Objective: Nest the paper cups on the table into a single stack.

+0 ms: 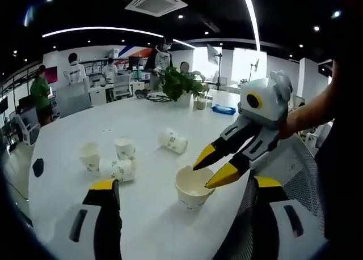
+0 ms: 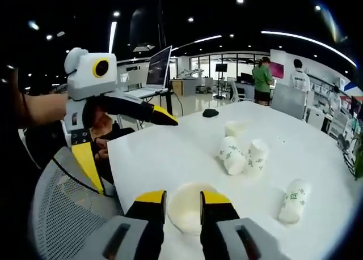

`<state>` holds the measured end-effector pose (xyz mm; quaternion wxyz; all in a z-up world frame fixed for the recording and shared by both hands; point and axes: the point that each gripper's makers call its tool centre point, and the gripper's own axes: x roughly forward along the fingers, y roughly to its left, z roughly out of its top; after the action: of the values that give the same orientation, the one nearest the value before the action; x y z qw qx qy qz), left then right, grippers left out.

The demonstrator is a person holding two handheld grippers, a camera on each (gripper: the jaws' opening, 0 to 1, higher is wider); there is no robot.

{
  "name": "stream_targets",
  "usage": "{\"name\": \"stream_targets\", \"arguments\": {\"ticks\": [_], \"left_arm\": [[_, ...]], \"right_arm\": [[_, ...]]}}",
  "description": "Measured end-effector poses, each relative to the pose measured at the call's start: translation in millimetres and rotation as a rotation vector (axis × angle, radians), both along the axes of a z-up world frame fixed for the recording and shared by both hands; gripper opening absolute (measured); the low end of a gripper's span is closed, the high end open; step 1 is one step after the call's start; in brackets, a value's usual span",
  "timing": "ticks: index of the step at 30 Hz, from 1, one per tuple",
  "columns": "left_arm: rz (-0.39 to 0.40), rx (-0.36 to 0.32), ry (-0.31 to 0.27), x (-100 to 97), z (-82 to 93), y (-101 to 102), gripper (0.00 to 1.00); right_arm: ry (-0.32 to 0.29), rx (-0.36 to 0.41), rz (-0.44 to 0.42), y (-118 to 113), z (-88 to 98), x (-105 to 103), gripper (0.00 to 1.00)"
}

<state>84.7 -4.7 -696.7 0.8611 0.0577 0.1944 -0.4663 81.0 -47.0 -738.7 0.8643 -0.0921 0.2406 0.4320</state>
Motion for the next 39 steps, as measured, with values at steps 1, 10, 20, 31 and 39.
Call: {"name": "stream_targets", "arguments": {"ticks": [1,10,20,31,39], "left_arm": [[0.0,0.0,-0.001,0.9,-0.5,0,0.95],[0.001,-0.002,0.0,11.0,-7.7,-2,0.9],[0.029,-0.002,-0.006,33.9,-11.5,8,0.87],[0.056,-0.001,-0.005,67.9,-19.7,13,0.79],[0.086,0.006,0.0,97.5,-32.2,17,0.71]], "right_arm": [[-0.002,0.0,-0.008,-2,0.3,1,0.23],[-0.015,0.014,-0.097,-26,4.5,4,0.32],[-0.022,0.039,-0.173,-49,3.6,7,0.47],[-0.012,0.043,-0.249,-75,-4.4,6,0.61],[-0.008,0.085,-0.296,-88,-5.1,6,0.73]]}}
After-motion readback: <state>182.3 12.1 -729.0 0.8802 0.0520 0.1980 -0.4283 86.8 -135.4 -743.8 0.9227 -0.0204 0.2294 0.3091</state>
